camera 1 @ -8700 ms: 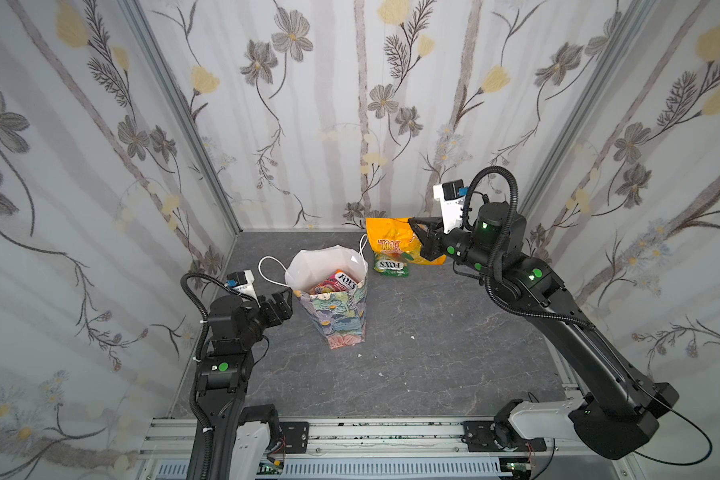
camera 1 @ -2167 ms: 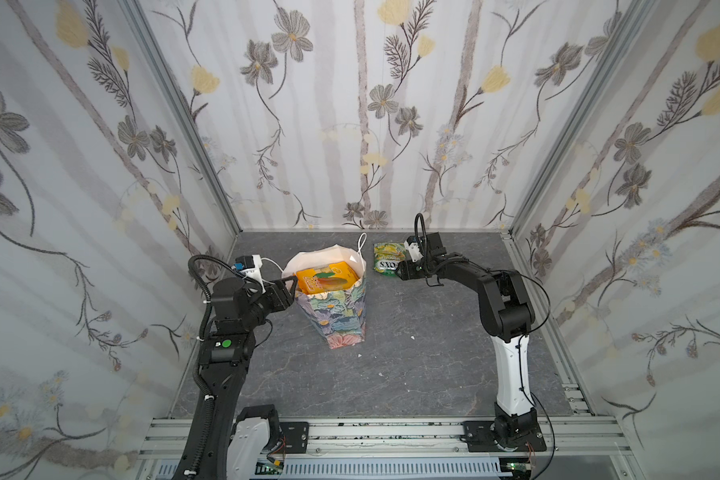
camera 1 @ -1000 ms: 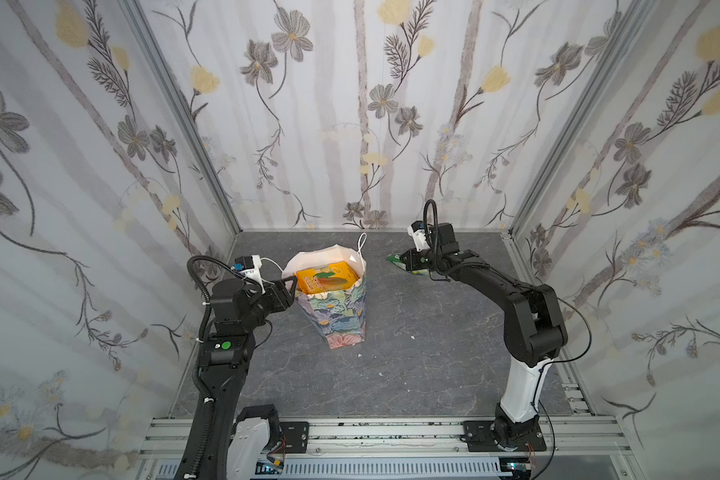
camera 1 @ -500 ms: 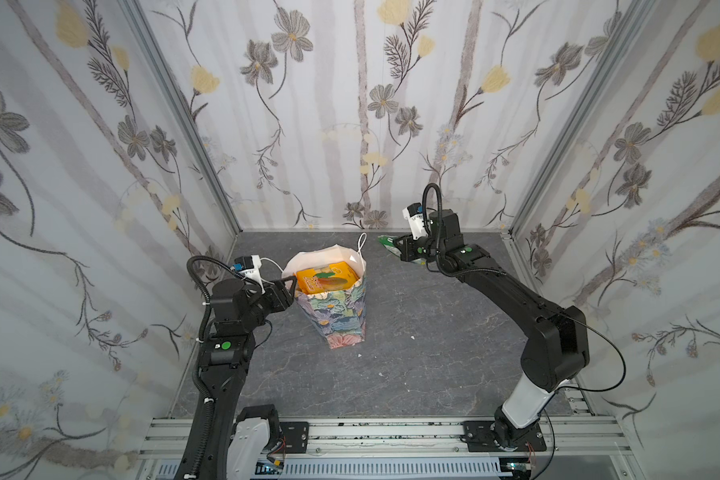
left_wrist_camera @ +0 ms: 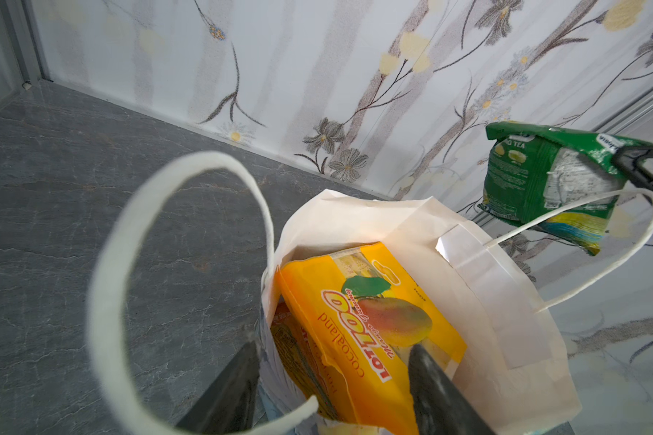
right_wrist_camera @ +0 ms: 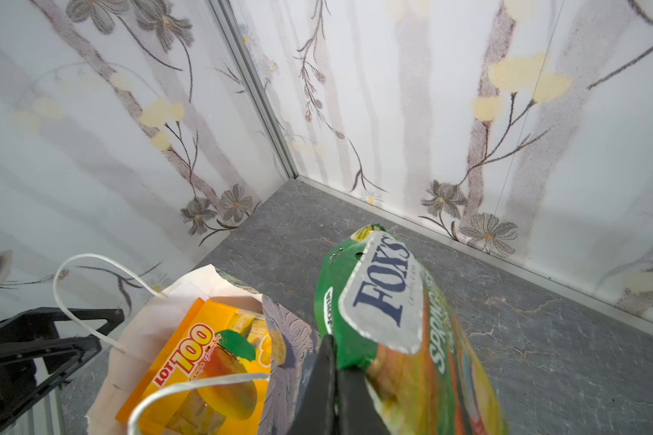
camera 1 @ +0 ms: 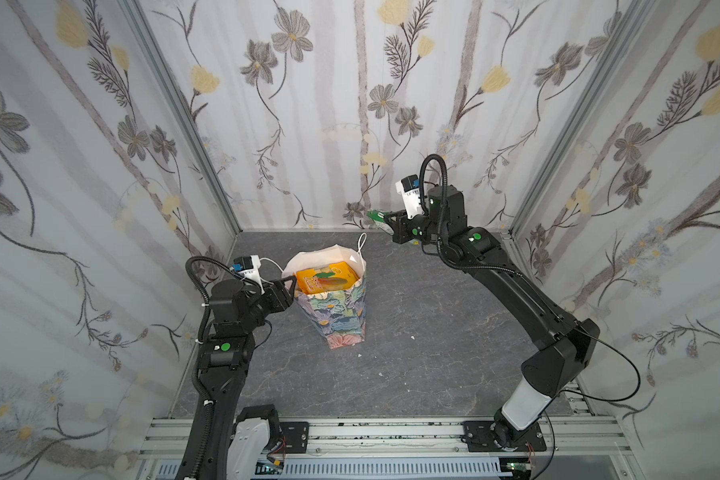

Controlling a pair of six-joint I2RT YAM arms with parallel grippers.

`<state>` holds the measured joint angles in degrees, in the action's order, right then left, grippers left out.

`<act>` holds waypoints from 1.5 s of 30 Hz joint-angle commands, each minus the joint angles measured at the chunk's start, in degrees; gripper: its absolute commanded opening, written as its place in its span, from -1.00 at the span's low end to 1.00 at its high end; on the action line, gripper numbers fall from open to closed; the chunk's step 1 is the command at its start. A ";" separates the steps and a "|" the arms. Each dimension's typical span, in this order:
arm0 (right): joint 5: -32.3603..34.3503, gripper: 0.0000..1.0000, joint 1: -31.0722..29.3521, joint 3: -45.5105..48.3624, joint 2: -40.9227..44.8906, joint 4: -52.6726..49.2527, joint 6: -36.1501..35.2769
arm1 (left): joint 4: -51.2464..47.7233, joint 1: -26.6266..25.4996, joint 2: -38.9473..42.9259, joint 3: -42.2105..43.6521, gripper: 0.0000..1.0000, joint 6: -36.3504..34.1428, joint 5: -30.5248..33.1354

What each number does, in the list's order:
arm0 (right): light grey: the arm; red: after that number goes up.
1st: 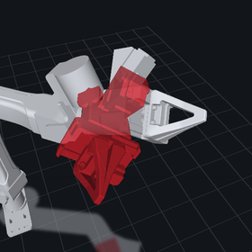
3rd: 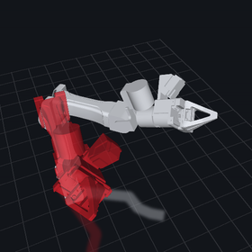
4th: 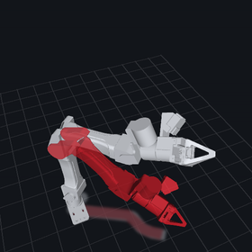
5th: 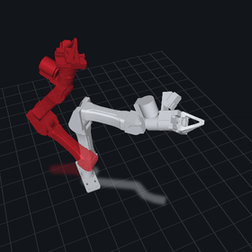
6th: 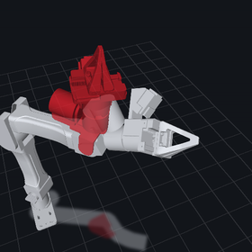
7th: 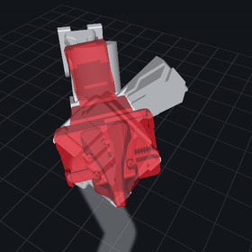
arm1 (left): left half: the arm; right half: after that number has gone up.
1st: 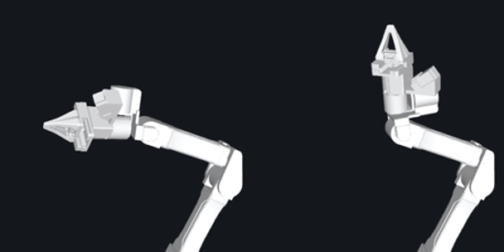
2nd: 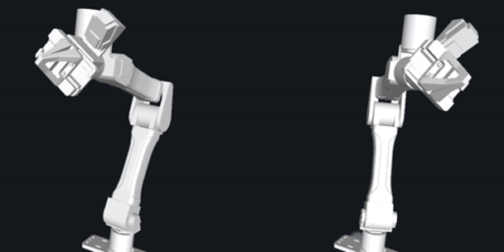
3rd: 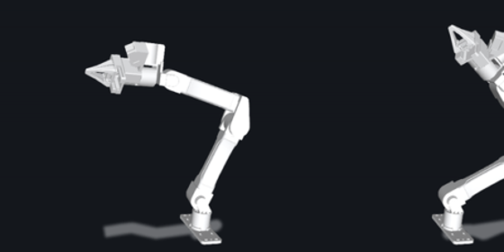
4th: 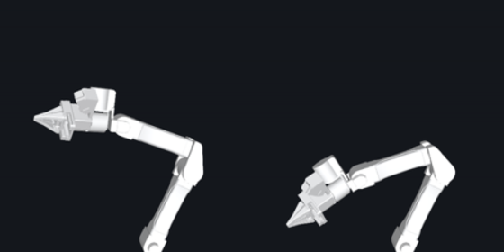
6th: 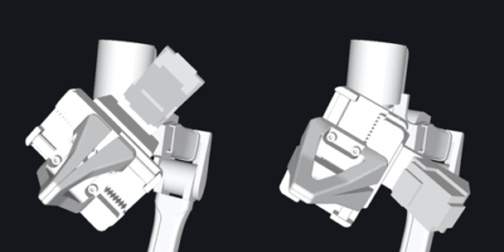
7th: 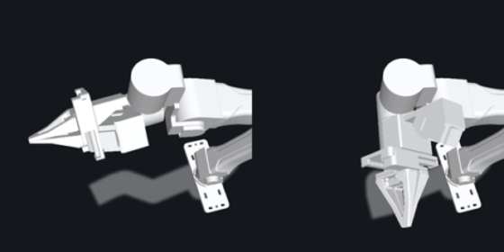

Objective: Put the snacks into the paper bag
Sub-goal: 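Lift the Spring Tea packet and carry it over the bag opening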

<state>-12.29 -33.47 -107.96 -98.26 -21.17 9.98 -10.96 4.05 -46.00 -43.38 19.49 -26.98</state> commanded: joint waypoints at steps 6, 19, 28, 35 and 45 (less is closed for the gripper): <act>0.32 -1.00 -2.52 -9.97 -0.55 -1.11 0.03 | 0.78 0.01 -0.17 -0.08 0.24 -0.57 1.21; 1.91 -1.00 -13.10 -18.86 -2.82 4.21 -1.92 | 0.77 -0.01 -0.41 0.03 0.24 -0.47 1.30; 4.67 -1.00 -21.82 -20.86 -4.41 0.98 -4.92 | 0.41 0.07 -0.84 -0.16 0.24 -0.51 1.36; 6.79 -1.00 -22.69 -20.80 -8.09 -0.41 -5.65 | 0.50 0.02 -0.58 -0.08 0.24 -0.51 1.16; 12.75 -1.00 -22.60 -20.79 -12.98 -3.25 -8.72 | 0.50 0.06 -0.27 -0.04 0.24 -0.36 1.23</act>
<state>-2.17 -56.12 -128.35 -110.59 -25.61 3.42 -11.40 4.05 -46.46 -43.38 19.46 -25.67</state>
